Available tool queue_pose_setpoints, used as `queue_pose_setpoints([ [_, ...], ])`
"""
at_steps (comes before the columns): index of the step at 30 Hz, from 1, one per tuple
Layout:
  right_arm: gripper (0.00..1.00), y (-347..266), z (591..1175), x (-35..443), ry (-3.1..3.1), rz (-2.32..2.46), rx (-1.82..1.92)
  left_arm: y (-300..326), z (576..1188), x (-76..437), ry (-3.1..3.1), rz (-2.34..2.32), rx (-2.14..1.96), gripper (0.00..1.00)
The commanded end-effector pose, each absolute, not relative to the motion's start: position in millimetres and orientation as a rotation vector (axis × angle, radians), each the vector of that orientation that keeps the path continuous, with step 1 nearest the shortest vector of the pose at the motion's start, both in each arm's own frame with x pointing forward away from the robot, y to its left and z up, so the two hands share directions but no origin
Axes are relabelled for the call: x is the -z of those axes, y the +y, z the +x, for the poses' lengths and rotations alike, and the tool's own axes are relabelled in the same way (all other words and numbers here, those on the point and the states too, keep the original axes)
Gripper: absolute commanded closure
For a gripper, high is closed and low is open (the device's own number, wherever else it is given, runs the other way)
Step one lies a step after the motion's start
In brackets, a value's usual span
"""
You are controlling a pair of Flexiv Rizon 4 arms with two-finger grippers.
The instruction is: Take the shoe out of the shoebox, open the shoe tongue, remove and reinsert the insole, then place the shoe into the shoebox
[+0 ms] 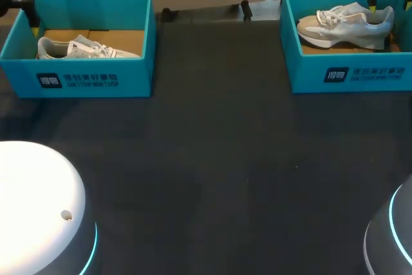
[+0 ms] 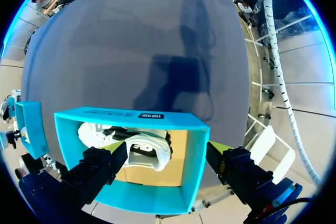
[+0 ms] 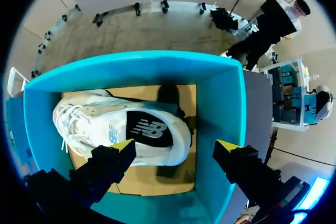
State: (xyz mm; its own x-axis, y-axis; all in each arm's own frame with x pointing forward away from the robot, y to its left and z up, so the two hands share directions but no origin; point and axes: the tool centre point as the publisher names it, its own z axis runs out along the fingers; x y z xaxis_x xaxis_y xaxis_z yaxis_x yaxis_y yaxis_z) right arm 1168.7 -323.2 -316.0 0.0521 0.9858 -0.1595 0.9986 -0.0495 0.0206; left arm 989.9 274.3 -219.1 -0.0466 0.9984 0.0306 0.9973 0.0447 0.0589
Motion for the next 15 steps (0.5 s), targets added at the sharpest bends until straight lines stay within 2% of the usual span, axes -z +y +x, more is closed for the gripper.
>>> queue_pose_setpoints([
  [1, 0.00, -330, 1182, 324, 2.085, 2.211, 0.187, 274, 988, 219, 2.255, 2.156, -0.105, 0.00],
  [3, 0.05, -330, 1182, 326, 2.085, 2.216, 0.189, 274, 988, 219, 2.255, 2.156, -0.105, 0.00],
  [4, 0.12, -330, 1181, 327, 2.086, 2.217, 0.190, 274, 988, 219, 2.255, 2.156, -0.105, 0.00],
  [5, 0.25, -329, 1181, 328, 2.089, 2.218, 0.192, 274, 988, 219, 2.255, 2.156, -0.105, 0.00],
  [6, 0.31, -330, 1181, 329, 2.091, 2.220, 0.195, 274, 988, 219, 2.255, 2.156, -0.105, 0.00],
  [9, 0.20, -330, 1181, 332, 2.095, 2.223, 0.198, 274, 988, 219, 2.255, 2.156, -0.105, 0.00],
  [15, 0.21, -331, 1180, 337, 2.091, 2.227, 0.214, 274, 988, 219, 2.255, 2.156, -0.105, 0.00],
])
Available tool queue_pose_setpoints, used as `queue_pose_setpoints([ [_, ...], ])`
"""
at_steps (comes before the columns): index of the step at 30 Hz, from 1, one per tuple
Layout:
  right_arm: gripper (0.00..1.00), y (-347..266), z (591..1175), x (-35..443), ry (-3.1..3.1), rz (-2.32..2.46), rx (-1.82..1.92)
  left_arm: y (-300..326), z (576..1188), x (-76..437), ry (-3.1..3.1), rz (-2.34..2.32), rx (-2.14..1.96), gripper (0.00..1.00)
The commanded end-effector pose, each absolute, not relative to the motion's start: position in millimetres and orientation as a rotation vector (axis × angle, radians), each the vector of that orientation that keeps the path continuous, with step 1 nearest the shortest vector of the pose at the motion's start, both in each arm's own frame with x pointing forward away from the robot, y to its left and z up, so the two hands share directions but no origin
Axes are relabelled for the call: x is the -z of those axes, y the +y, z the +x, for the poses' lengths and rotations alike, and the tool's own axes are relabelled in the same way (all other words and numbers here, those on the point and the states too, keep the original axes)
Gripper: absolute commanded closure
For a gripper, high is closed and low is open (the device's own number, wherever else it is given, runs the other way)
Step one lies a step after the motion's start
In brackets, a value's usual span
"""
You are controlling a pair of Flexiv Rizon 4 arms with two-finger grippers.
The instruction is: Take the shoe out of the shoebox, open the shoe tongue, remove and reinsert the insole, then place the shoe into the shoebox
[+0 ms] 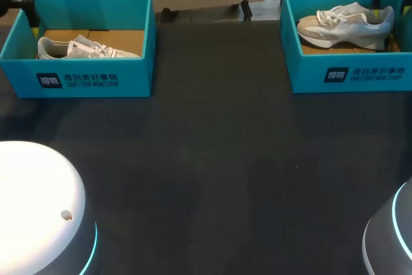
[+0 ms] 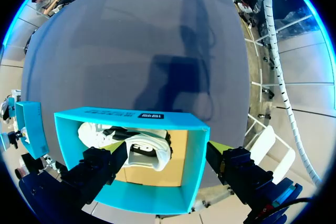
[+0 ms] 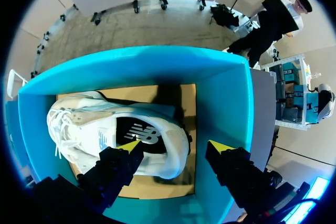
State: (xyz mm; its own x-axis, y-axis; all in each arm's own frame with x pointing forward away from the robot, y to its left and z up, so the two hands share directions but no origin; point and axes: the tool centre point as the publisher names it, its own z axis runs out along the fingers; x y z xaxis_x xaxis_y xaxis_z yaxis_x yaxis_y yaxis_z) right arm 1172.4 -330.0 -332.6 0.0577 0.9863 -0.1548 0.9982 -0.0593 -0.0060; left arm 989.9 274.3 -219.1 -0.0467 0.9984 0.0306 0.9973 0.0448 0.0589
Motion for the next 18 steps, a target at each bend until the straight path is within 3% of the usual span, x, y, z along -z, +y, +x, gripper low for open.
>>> queue_pose_setpoints([
  [1, 0.21, -332, 1181, 339, 2.090, 2.229, 0.216, 274, 988, 219, 2.255, 2.156, -0.105, 0.00],
  [6, 0.18, -334, 1182, 345, 2.076, 2.242, 0.236, 274, 988, 219, 2.255, 2.156, -0.105, 0.00],
  [10, 0.05, -335, 1182, 350, 2.066, 2.257, 0.257, 274, 988, 219, 2.255, 2.156, -0.105, 0.00],
  [18, 0.07, -334, 1179, 362, 2.069, 2.275, 0.284, 274, 988, 219, 2.255, 2.156, -0.105, 0.00],
])
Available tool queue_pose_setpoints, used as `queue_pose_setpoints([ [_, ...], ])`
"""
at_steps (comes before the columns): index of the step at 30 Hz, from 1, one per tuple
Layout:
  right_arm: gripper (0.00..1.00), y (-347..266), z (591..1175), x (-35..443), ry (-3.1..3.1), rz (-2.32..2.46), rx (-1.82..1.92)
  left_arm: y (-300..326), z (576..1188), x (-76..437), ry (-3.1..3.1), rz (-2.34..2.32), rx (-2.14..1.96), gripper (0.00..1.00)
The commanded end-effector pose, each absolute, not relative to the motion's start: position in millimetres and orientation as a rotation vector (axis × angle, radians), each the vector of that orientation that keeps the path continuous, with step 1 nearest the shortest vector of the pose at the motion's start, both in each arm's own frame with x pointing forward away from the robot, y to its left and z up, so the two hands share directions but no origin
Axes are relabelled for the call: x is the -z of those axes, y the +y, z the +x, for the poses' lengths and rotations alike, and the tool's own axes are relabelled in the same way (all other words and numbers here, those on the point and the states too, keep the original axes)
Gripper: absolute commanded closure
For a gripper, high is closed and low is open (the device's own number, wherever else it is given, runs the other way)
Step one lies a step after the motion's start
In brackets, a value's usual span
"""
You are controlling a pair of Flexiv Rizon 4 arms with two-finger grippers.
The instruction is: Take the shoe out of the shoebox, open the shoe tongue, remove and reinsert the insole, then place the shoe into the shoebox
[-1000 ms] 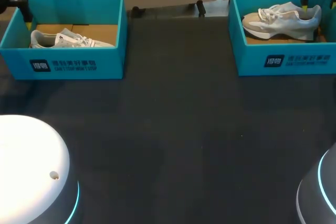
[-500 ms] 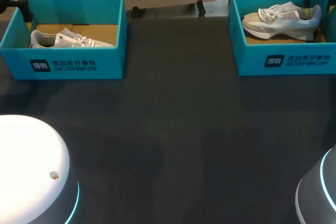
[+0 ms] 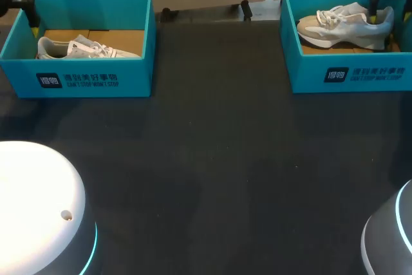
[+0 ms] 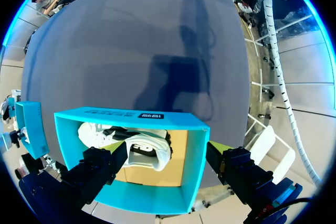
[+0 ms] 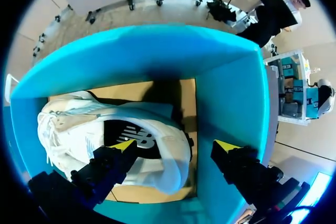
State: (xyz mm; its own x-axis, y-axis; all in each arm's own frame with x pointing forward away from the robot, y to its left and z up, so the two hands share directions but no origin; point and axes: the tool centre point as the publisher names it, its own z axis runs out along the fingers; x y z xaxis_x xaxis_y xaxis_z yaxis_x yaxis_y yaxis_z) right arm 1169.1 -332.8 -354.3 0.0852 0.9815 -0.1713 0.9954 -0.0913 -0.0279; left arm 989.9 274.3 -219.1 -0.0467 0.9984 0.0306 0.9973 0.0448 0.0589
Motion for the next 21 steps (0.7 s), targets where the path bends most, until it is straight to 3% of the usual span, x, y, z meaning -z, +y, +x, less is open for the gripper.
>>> queue_pose_setpoints([
  [1, 0.06, -334, 1179, 363, 2.066, 2.278, 0.292, 274, 988, 219, 2.255, 2.156, -0.105, 0.00],
  [18, 0.08, -331, 1178, 378, 2.088, 2.331, 0.284, 274, 988, 219, 2.255, 2.156, -0.105, 0.00],
  [21, 0.16, -328, 1177, 378, 2.096, 2.332, 0.284, 274, 988, 219, 2.255, 2.156, -0.105, 0.00],
])
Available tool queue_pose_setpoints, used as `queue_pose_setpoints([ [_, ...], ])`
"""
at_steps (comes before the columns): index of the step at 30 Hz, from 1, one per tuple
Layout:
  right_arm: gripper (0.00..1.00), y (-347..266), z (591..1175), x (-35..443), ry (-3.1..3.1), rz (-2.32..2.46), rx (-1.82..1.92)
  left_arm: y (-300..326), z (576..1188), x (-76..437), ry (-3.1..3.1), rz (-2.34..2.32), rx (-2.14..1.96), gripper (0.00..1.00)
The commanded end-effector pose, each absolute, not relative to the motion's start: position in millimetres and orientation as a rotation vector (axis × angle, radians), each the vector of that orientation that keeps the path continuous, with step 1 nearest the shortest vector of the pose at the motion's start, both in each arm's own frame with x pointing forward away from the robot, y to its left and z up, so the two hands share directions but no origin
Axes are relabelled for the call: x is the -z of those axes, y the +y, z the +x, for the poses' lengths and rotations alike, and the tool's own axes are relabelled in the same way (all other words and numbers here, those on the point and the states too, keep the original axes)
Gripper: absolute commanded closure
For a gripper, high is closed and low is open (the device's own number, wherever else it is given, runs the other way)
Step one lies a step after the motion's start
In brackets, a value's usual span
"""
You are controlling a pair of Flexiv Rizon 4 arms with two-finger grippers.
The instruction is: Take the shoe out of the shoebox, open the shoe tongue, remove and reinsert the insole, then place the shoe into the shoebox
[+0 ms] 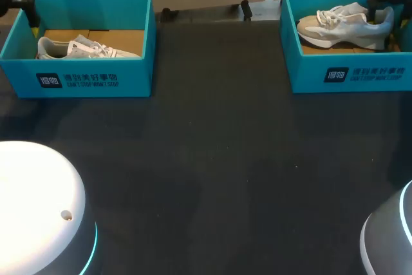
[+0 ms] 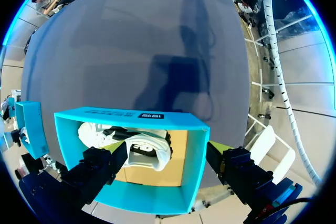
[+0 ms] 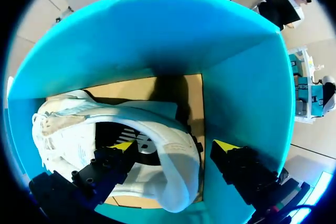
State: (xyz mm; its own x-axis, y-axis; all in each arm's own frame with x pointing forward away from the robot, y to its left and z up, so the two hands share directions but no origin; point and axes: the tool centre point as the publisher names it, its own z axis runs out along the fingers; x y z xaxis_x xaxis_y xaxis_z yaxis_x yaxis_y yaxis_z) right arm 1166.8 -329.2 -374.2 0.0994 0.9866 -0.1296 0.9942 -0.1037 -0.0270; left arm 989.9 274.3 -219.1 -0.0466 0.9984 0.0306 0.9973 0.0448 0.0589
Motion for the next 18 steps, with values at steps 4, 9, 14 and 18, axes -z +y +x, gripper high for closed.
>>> queue_pose_setpoints([
  [4, 0.21, -324.9, 1175.7, 379.7, 2.106, 2.329, 0.284, 274.4, 988.3, 218.9, 2.255, 2.156, -0.105, 0.00],
  [9, 0.50, -320.4, 1174.1, 379.8, 2.116, 2.325, 0.281, 274.4, 988.3, 218.9, 2.255, 2.156, -0.105, 0.00],
  [14, 0.44, -320.7, 1172.6, 379.9, 2.116, 2.323, 0.284, 274.4, 988.3, 218.9, 2.255, 2.156, -0.105, 0.00],
  [18, 0.00, -326.0, 1172.2, 380.1, 2.101, 2.337, 0.286, 274.4, 988.3, 218.9, 2.255, 2.156, -0.105, 0.00],
])
